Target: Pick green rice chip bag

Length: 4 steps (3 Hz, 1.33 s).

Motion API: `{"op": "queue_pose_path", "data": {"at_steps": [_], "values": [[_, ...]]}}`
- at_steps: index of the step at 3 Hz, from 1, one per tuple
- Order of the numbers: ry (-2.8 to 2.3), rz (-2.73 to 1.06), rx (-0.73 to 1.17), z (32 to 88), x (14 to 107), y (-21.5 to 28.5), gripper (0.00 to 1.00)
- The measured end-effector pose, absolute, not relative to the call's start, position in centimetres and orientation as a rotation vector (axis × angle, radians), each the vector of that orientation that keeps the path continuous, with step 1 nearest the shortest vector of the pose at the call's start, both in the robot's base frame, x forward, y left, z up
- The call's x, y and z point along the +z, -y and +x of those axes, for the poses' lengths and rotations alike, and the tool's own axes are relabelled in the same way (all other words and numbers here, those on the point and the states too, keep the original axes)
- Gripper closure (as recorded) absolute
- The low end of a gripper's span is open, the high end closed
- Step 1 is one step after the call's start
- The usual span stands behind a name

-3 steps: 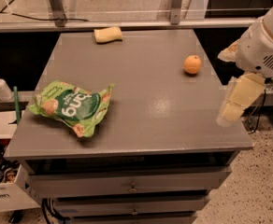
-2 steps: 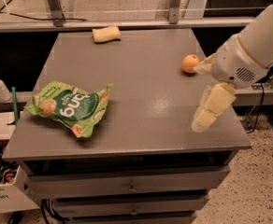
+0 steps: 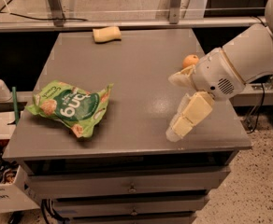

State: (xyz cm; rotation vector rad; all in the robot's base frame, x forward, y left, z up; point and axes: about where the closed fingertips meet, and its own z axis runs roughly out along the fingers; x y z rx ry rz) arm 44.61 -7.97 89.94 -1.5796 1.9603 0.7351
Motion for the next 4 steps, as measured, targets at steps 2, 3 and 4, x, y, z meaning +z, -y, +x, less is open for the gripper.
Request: {"op": "queue_pose_path", "data": {"at_steps": [2, 3, 4], "values": [[-1.945, -1.526, 0.764, 44.8, 89.3, 8.1, 0.0], [-1.893, -1.463, 0.804, 45.7, 88.7, 5.5, 0.0], [-1.808, -1.416, 0.826, 47.7, 89.3, 1.5, 0.0]]}}
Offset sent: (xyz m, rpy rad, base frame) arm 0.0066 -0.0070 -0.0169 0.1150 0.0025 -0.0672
